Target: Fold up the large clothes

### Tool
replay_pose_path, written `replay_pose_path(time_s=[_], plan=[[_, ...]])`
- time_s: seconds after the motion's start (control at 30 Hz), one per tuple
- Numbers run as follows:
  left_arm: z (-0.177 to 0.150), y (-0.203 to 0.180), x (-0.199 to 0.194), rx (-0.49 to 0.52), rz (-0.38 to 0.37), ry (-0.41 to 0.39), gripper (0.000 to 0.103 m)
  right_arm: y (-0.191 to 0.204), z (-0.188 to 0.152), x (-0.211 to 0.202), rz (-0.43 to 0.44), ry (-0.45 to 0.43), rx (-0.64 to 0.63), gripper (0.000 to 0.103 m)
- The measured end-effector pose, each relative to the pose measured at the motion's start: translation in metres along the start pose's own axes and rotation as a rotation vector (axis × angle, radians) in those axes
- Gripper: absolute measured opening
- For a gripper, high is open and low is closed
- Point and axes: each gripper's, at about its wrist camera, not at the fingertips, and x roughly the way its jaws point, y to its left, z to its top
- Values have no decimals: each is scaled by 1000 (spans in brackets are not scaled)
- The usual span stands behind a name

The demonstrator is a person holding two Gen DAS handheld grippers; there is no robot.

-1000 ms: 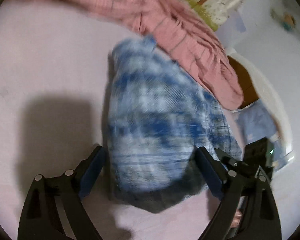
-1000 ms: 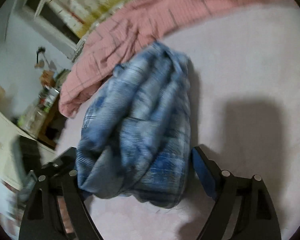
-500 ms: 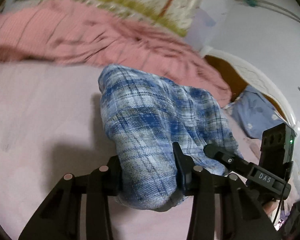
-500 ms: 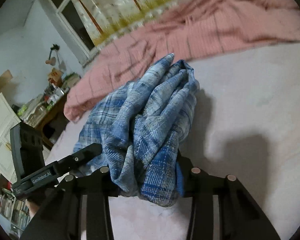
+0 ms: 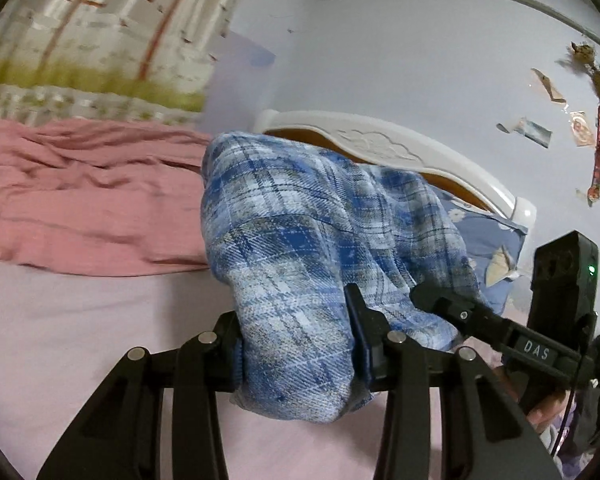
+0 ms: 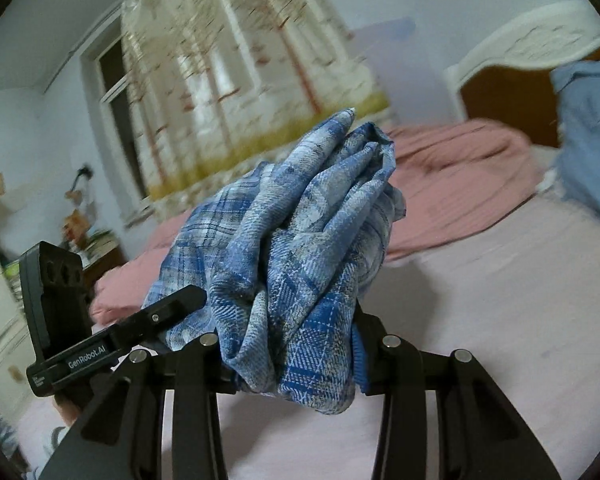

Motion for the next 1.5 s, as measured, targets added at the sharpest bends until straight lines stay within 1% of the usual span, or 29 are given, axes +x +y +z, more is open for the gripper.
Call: replay_pose_path(time_s=[0.07, 0.13, 0.2, 0.27, 0.3, 0.33, 0.37, 0.4, 0.43, 0.47, 0.53, 0.6, 0.63, 0.67, 0.7, 0.77, 0.83, 0.9, 0.97, 1.0, 1.03, 1.1, 1.2, 1.23, 1.27, 1.3, 1.37, 1.43, 1.5], plan=[[-5, -11, 42, 1, -27, 14, 41, -29, 5, -2, -67, -19, 3, 42], [-19, -19, 82, 0, -42, 35, 41, -64, 4, -1, -128, -29, 22, 42], [-38, -15, 121, -25, -36, 73, 41, -101, -4, 12, -189, -21, 31, 42], [-62, -8, 161, -53, -5, 137, 41, -138, -16, 33, -244, 16, 52, 42], [-73, -1, 182, -53, 28, 186, 41, -155, -24, 45, -269, 48, 64, 42], [-89, 3, 201, -48, 83, 261, 41, -173, -38, 66, -300, 108, 84, 42], [-102, 7, 218, -57, 148, 372, 42, -186, -48, 83, -320, 177, 98, 42], [-103, 9, 222, -72, 171, 397, 43, -197, -62, 104, -347, 273, 114, 42], [-97, 7, 216, -70, 162, 371, 45, -200, -72, 117, -384, 323, 112, 46], [-95, 2, 211, -39, 187, 358, 46, -195, -70, 118, -407, 310, 85, 46], [-100, -2, 210, -13, 214, 361, 49, -189, -63, 111, -397, 261, 62, 47], [-98, -3, 203, -20, 195, 337, 53, -189, -67, 116, -422, 285, 59, 49], [-97, -4, 200, -20, 191, 322, 59, -188, -65, 116, -427, 279, 63, 51], [-97, -2, 194, -12, 206, 309, 64, -185, -64, 115, -425, 268, 64, 54], [-99, -5, 188, 11, 239, 295, 72, -182, -62, 112, -427, 248, 64, 57], [-94, -10, 180, 74, 296, 242, 74, -179, -63, 85, -441, 177, 37, 77], [-90, -14, 163, 126, 355, 177, 79, -161, -62, 65, -420, 114, -17, 91], [-90, -19, 140, 177, 407, 106, 82, -142, -59, 48, -453, 44, -76, 92], [-93, -27, 113, 253, 487, 32, 86, -126, -59, 36, -503, -31, -87, 94], [-94, -28, 102, 268, 497, 2, 90, -116, -61, 32, -514, -51, -97, 96], [-96, -29, 88, 286, 487, -24, 92, -106, -62, 26, -503, -66, -108, 100], [-106, -28, 61, 323, 490, -57, 93, -87, -65, 16, -489, -97, -135, 103], [-115, -18, 24, 289, 496, -68, 93, -63, -73, 0, -497, -151, -161, 103], [-115, -18, 12, 282, 498, -88, 94, -56, -76, -5, -479, -159, -148, 103], [-117, -18, -4, 284, 514, -131, 96, -50, -79, -10, -452, -157, -135, 103], [-118, -20, -15, 292, 525, -168, 103, -44, -82, -14, -431, -157, -127, 103], [-126, -25, -36, 314, 548, -261, 103, -28, -90, -20, -414, -170, -156, 103], [-132, -30, -44, 337, 578, -315, 103, -14, -103, -23, -410, -196, -225, 103], [-135, -29, -44, 345, 590, -324, 103, -6, -112, -22, -453, -203, -263, 103]])
